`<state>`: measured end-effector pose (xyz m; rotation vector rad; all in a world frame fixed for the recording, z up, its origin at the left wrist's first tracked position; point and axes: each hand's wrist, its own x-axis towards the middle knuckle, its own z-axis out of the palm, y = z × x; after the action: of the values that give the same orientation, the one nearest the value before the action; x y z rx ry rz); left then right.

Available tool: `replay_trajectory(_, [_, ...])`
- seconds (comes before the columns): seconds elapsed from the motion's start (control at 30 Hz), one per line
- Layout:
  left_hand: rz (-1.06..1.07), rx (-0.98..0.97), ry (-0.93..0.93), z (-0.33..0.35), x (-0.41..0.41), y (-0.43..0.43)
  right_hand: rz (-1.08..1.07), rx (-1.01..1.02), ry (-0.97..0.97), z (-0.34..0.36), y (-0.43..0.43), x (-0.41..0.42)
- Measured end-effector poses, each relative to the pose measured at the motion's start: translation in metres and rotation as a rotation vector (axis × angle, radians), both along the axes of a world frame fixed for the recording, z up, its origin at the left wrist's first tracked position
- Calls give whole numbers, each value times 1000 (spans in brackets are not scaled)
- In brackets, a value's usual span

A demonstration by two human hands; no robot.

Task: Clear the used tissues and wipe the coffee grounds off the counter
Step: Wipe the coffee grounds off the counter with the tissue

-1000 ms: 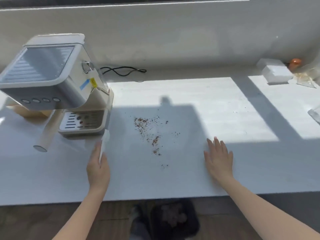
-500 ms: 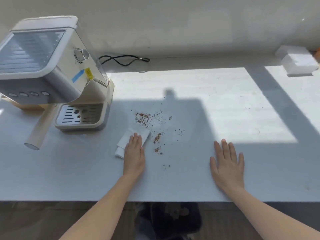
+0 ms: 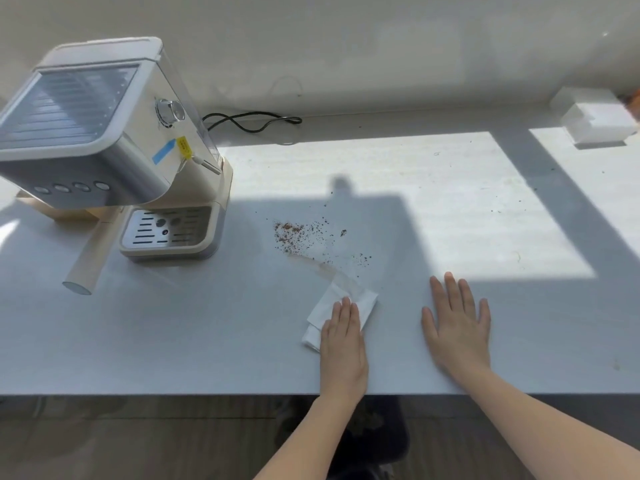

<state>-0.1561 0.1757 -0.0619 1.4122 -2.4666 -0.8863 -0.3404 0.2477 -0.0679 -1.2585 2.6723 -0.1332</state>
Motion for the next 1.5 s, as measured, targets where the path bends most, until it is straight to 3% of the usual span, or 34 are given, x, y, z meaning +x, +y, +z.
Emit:
replay_trajectory(0.2, [220,122,216,15,24,-1,4,3,-8,1,0,0])
replay_trajectory(0.37, [408,11,-204,10,71,-36,5,-3,-6,0,0,-1])
replay_trajectory(0.53, [370,-66,-280,7,83,-55,2,-1,-12,0,1,0])
replay_trajectory(0.73, [445,-52,47,-4,83,-91,-1,-7,3,4,1,1])
replay_trajectory(1.0, [527,3,170,-1,49,-182,-12,-13,-2,3,1,1])
replay_trajectory(1.2, [384,36,165,-1,23,-236,-23,-3,-2,3,1,2])
replay_trajectory(1.5, [-185,89,75,-2,12,-222,-37,-3,0,2,0,2])
